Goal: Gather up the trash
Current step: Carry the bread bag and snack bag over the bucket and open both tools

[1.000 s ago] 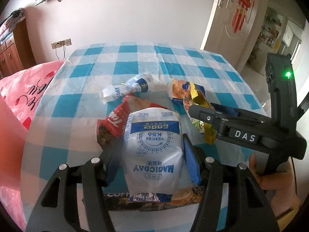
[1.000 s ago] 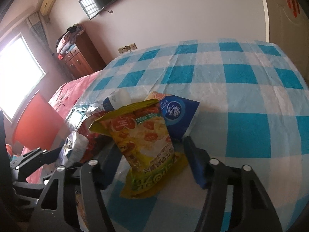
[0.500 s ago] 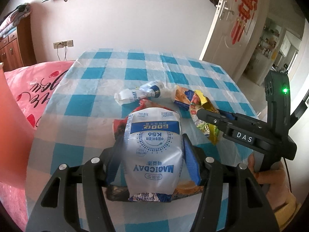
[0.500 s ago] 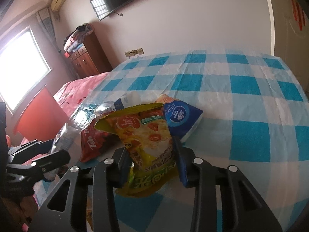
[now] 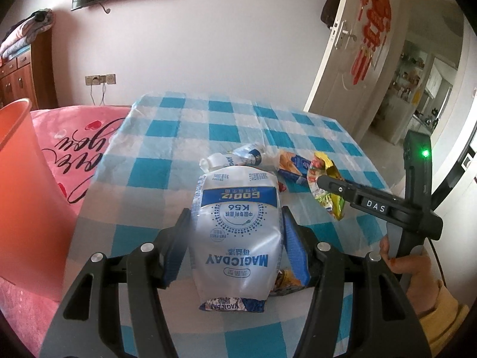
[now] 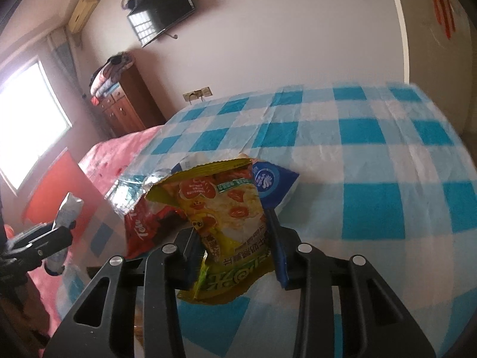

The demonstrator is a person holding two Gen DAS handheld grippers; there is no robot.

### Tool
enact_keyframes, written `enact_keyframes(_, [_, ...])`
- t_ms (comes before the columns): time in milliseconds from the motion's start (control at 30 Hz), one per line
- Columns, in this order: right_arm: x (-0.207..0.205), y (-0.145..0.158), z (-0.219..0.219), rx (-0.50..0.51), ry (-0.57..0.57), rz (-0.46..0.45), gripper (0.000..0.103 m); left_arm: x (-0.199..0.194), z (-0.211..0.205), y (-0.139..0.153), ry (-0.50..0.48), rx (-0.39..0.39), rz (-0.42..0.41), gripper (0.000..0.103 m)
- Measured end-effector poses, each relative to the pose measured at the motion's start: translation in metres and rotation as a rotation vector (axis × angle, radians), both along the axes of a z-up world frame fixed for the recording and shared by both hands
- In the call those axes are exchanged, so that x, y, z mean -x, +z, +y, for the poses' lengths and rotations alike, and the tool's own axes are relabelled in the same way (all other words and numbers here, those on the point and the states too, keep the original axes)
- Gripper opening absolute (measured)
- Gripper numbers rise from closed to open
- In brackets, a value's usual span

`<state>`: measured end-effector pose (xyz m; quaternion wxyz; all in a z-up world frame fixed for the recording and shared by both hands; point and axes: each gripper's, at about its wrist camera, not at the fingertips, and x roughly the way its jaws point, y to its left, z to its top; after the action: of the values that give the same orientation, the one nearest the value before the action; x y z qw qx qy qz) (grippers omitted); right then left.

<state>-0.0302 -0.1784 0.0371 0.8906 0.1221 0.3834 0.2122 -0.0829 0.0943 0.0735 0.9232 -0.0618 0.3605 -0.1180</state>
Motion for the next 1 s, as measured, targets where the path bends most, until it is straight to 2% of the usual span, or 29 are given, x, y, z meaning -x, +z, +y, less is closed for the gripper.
enact_keyframes(133, [-0.002,-0.005,-0.008,-0.123,-0.024,0.071,0.039,0.004,0.008,0.007,0.007,0.007,-0.024,0.06])
enact_keyframes(267, [0.0,0.0,-0.011,-0.196,-0.045,0.109,0.039,0.008,0.02,0.017,0.021,0.015,-0.058,0.06])
enact_keyframes(500, [0.007,0.037,0.011,-0.192,-0.021,0.067,0.039,0.02,0.047,0.04,0.063,0.037,-0.13,0.06])
enact_keyframes(800, [0.002,0.097,0.086,-0.231,0.142,0.018,0.039,0.045,0.098,0.081,0.174,0.048,-0.245,0.06])
enact_keyframes(1000, [-0.002,0.133,0.172,-0.237,0.331,0.0,0.039,0.061,0.149,0.1,0.305,0.052,-0.299,0.06])
